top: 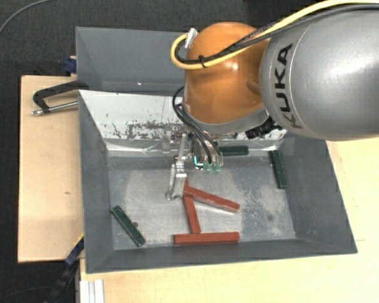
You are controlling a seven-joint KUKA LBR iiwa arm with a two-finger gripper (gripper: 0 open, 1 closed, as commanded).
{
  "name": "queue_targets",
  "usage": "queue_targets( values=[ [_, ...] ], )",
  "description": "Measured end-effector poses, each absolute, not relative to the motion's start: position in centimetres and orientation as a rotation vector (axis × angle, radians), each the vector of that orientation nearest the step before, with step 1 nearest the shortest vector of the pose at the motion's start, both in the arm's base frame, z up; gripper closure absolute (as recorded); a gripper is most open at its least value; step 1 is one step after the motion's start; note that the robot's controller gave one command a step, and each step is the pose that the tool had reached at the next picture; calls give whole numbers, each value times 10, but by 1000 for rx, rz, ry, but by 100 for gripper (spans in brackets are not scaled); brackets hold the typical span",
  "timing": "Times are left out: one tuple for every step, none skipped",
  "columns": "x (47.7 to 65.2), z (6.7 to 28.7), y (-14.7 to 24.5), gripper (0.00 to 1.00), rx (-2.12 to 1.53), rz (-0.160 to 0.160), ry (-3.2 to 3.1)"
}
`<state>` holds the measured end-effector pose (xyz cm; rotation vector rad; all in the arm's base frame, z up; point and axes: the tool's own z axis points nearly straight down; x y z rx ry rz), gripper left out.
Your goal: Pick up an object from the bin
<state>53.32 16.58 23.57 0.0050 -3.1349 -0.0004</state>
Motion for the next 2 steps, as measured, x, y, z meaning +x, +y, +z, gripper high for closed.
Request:
queue_targets(
  values=[
    [541, 83, 81, 0, 145, 3, -3131],
    [570, 70, 20, 0, 274, 3, -3137]
  ],
)
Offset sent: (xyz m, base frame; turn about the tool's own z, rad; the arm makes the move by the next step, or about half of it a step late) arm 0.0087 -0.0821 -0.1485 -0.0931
